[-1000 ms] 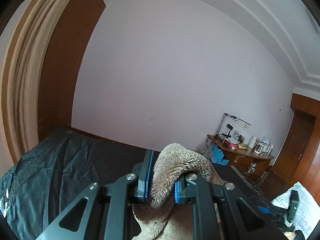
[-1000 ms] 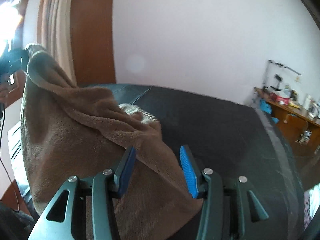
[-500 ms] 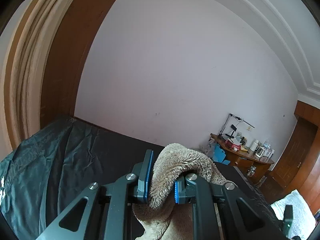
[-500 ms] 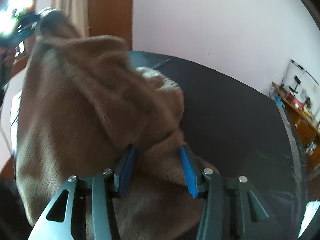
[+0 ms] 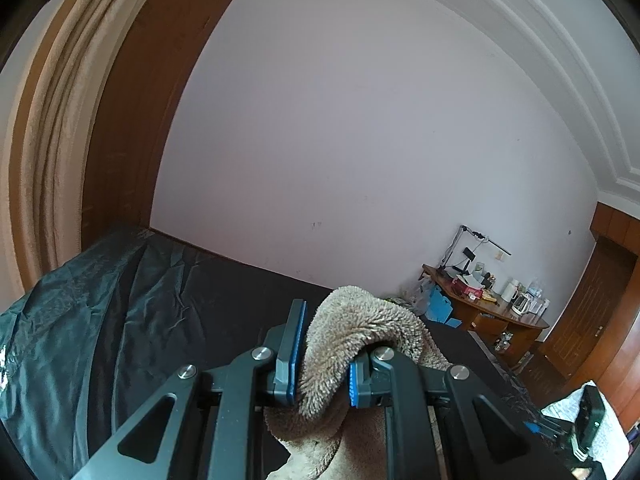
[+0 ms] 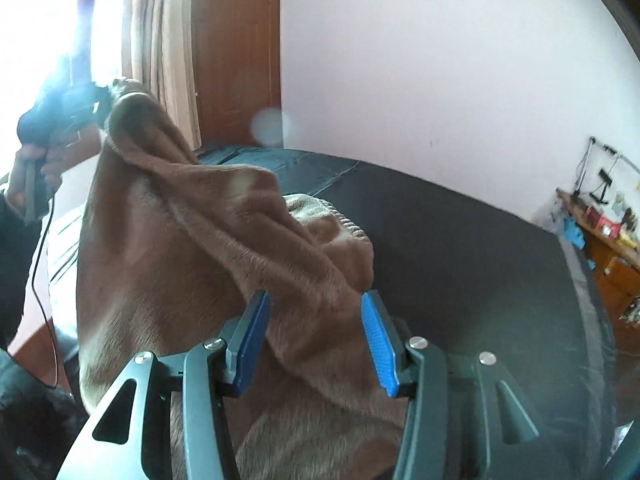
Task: Fold towel
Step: 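Close the right gripper on the hanging blanket below the left gripper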
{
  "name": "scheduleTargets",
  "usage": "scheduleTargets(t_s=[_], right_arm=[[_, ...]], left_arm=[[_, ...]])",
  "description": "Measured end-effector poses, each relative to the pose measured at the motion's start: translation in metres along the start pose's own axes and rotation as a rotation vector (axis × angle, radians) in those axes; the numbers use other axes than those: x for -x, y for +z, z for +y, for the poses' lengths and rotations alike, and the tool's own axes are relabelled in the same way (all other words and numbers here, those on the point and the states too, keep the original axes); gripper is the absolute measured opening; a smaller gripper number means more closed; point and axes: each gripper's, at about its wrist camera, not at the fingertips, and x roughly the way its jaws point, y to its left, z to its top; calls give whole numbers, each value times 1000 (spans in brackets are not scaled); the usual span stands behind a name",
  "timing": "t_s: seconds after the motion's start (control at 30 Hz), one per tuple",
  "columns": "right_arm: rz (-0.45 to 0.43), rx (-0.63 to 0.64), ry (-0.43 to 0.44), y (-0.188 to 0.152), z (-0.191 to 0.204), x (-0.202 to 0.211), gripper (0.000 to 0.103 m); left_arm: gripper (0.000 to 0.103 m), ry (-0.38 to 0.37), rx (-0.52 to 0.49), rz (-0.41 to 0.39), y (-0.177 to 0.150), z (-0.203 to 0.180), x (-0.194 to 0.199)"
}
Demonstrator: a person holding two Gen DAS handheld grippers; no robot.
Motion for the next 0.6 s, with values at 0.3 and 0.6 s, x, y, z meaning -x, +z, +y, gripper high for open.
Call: scheduleTargets(t_s=[0.3, 0.6], right_arm=[[88, -70, 115, 0, -16, -46, 50], [119, -146, 207, -12, -14, -64, 19]], left_arm=[[18, 9, 20, 14, -3, 7, -10], [18, 19, 32, 35, -7, 13, -25]])
